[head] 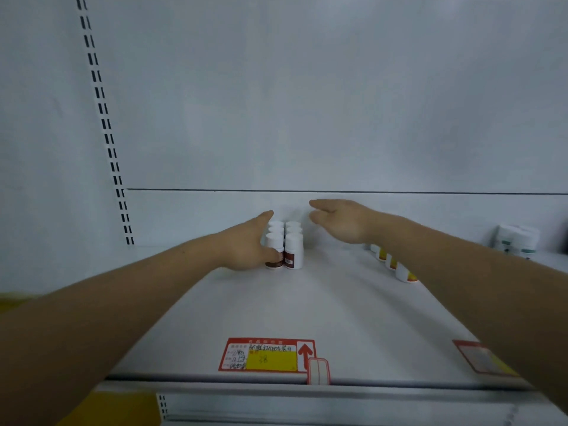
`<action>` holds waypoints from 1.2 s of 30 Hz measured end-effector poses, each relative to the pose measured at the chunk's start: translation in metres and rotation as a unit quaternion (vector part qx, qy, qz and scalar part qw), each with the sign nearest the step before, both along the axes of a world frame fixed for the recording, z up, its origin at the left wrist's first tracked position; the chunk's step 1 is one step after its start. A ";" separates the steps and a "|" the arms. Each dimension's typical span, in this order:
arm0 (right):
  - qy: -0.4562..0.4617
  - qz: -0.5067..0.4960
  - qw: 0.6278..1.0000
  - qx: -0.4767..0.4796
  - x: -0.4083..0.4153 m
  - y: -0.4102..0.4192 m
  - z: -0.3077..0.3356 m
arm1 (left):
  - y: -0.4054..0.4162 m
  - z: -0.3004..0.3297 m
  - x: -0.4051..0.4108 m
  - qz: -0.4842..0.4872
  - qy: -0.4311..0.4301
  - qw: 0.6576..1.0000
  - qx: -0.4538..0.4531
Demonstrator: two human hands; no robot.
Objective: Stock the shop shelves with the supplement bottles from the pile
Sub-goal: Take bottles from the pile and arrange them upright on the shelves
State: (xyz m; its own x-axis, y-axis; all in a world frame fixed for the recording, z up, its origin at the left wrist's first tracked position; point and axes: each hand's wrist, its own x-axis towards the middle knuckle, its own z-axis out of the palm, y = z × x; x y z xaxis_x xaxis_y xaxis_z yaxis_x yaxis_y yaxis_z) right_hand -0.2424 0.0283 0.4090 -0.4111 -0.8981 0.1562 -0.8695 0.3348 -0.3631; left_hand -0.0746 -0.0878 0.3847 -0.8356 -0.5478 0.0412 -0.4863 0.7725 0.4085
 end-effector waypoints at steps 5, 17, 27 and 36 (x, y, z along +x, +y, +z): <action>0.088 -0.028 0.995 0.036 -0.020 0.026 0.013 | 0.025 0.017 -0.002 -0.028 -0.013 0.997 -0.076; 0.092 -0.133 0.986 0.043 -0.045 0.124 0.020 | 0.109 0.007 -0.048 -0.113 -0.026 0.992 -0.051; 0.075 -0.132 0.986 0.067 -0.071 0.163 0.005 | 0.154 -0.006 -0.086 -0.101 0.019 0.993 0.053; 0.094 -0.006 0.987 0.126 -0.127 0.133 -0.010 | 0.167 -0.014 -0.129 -0.031 0.081 0.994 0.065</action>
State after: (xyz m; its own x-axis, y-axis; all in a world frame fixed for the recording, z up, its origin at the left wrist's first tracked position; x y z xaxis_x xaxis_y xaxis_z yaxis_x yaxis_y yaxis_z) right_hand -0.3699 0.1612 0.3985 -0.4067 -0.9136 0.0030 -0.9092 0.4044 -0.0985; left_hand -0.2035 0.0790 0.3709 -0.8559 -0.5053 0.1097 -0.3599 0.7345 0.5753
